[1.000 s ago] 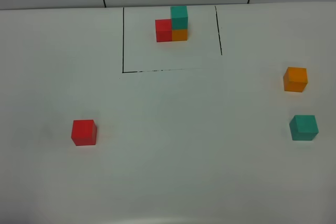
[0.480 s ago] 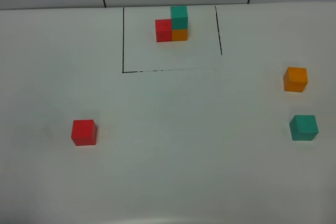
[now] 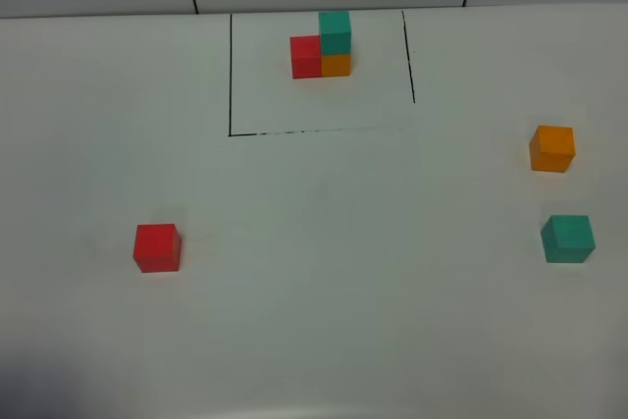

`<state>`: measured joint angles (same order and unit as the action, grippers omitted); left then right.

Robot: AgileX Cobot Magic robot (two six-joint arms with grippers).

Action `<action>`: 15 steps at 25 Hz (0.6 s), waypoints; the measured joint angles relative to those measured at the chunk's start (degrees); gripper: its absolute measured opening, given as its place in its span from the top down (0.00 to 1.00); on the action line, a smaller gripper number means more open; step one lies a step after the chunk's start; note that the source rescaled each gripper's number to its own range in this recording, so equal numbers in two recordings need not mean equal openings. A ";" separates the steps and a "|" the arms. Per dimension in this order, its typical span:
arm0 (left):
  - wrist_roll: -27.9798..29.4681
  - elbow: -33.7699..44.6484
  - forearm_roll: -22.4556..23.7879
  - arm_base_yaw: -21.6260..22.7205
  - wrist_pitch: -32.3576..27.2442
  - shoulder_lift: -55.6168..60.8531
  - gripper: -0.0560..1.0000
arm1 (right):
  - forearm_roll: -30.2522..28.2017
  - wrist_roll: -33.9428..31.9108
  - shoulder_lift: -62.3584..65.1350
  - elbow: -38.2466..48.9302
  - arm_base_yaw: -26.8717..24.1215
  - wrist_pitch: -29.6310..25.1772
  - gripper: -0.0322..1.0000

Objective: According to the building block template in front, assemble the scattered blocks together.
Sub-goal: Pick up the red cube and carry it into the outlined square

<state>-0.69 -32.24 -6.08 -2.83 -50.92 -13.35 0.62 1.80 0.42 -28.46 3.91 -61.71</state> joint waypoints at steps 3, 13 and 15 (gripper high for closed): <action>0.39 -0.58 -2.54 0.00 1.24 -9.51 0.04 | 0.00 0.00 0.00 0.00 0.00 0.00 0.24; -7.00 -0.58 -12.00 0.00 10.73 -37.72 0.04 | 0.00 -0.56 0.00 0.00 0.00 0.00 0.24; -7.44 -0.76 -11.92 0.00 12.08 -42.86 0.04 | 0.00 -0.56 0.00 0.00 0.00 0.00 0.24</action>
<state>-8.13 -33.01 -18.00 -2.83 -38.84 -56.21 0.62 1.23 0.42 -28.46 3.91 -61.71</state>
